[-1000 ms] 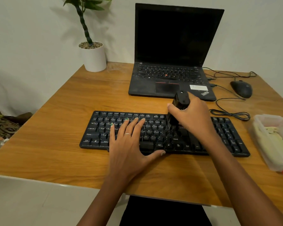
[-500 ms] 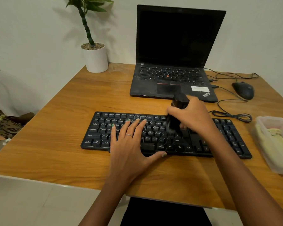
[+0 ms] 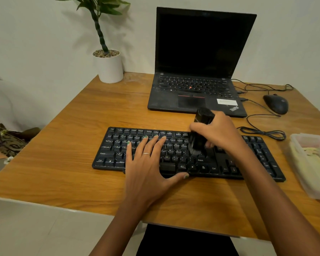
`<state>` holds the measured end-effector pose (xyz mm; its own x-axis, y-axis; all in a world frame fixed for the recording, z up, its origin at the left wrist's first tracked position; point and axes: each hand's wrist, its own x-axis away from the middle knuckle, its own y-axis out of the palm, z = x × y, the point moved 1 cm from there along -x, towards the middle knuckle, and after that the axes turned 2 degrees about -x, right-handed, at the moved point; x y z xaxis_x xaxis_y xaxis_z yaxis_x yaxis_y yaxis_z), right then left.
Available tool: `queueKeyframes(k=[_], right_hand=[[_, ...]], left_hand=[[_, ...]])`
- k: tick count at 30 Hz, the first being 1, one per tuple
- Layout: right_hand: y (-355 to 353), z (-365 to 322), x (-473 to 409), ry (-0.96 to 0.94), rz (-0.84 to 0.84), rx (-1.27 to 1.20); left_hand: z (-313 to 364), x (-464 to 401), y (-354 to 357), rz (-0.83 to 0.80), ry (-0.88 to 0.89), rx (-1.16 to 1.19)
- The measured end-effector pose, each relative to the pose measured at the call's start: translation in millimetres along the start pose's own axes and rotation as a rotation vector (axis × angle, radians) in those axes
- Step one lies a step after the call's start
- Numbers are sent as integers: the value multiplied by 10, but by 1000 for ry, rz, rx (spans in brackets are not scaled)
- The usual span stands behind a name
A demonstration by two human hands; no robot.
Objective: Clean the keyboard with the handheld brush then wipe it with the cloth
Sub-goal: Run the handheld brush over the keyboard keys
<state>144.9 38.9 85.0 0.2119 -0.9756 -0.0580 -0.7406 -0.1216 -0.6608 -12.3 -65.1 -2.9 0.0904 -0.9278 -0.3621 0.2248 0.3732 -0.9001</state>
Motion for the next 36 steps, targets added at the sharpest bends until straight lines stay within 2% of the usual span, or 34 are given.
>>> queueKeyframes(k=[2,4,8,12,16,20,24,27,28,31,34,36], right_hand=[[6,15,-19,-78,189,19],[45,13,10,-131,254,19],[-33,-13,-35,-48,14,22],[-22,-29,-91,-94,133,52],[-30,-26,-151,-24,7,30],[-10,-4,-193,-88,150,52],[-38,-20,-234,-26,3,49],[-32,-46,-253,-83,103,157],[-15,-60,-243,-107,82,171],[9,-90,-225,-113,-22,129],[39,-54,-225,-131,83,69],[66,-41,-219,-149,53,31]], left_hand=[[1,3,-1,-3,1,-1],[4,6,-2,-2,1,2],[-3,0,3,2,-2,0],[5,4,0,1,3,1],[6,2,-4,4,0,5],[7,7,-3,2,5,-2],[6,5,-5,1,-3,3],[10,8,-9,-6,-4,4],[11,8,-11,-5,-5,3],[8,-2,-7,0,-5,1],[11,2,-4,-8,-5,4],[12,3,-8,-8,-8,4]])
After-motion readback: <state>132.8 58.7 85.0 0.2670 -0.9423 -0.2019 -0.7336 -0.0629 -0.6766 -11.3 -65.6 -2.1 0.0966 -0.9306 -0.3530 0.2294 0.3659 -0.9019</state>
